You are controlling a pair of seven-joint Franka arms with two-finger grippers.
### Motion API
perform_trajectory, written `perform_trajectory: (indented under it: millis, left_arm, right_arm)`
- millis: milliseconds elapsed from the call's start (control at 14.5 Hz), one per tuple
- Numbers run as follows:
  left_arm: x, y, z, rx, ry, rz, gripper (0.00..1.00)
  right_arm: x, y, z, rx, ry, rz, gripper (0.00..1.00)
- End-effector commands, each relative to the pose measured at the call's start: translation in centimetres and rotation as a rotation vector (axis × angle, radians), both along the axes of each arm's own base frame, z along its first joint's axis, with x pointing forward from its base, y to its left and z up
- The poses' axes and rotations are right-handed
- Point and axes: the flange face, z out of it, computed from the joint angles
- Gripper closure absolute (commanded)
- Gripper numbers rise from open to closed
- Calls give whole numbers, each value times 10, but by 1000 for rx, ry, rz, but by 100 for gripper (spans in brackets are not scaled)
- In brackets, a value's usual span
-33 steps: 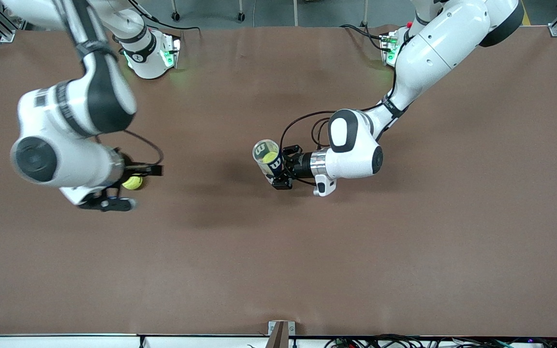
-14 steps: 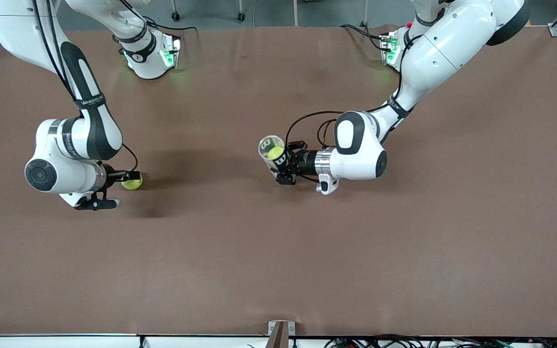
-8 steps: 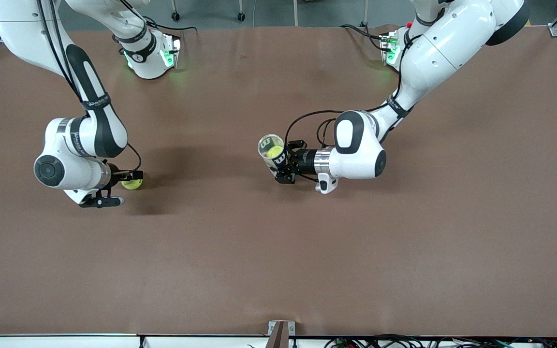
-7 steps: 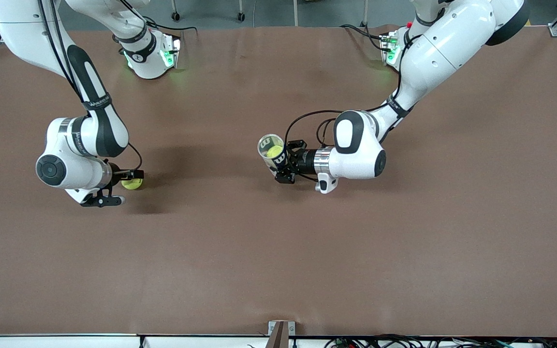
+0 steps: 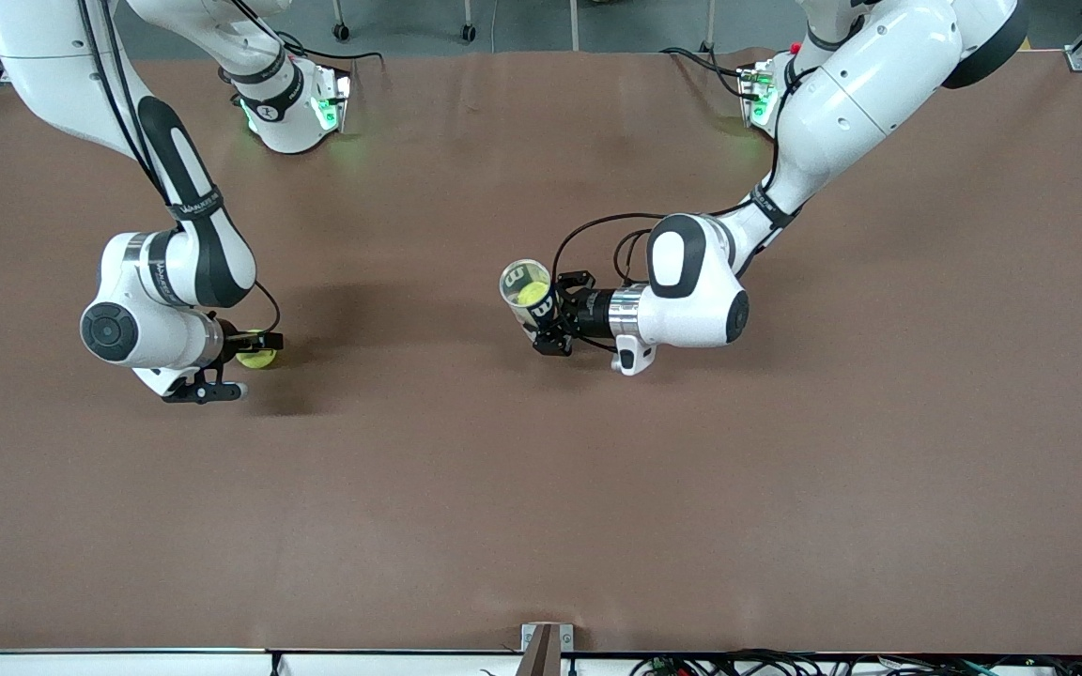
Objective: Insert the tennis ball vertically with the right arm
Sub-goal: 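Grasp the second tennis ball with the right gripper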
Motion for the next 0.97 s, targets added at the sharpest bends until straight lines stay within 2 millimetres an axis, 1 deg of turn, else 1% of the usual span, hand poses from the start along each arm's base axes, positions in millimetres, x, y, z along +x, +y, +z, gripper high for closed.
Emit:
perform_trajectory:
  millis: [0, 69, 138, 207, 346, 553, 691, 760, 898]
  left_arm:
    - [-5, 1, 10, -8, -17, -8, 36]
    - [-5, 1, 10, -9, -16, -7, 36]
    - [-5, 1, 10, -9, -16, -7, 36]
    - [-5, 0, 10, -9, -15, -8, 36]
    - [-5, 1, 10, -9, -16, -7, 36]
    - [-5, 1, 9, -8, -14, -5, 36]
    - [-5, 2, 9, -7, -12, -2, 36]
    - [-4, 3, 8, -6, -11, -1, 36]
    - [-4, 5, 9, -5, -10, 2, 36]
  right_arm:
    - [-3, -3, -7, -4, -4, 19, 0]
    - [-3, -2, -9, -4, -3, 20, 0]
    - [-4, -2, -10, -4, 0, 20, 2]
    - [-4, -2, -10, -4, 0, 22, 7]
    - [-4, -1, -10, -3, -1, 25, 19]
    - [-5, -1, -16, -2, 10, 35, 42]
    - [-3, -1, -15, -1, 7, 37, 53]
    - [-3, 1, -15, -1, 7, 40, 58]
    - [-3, 5, -10, 1, 14, 46, 59]
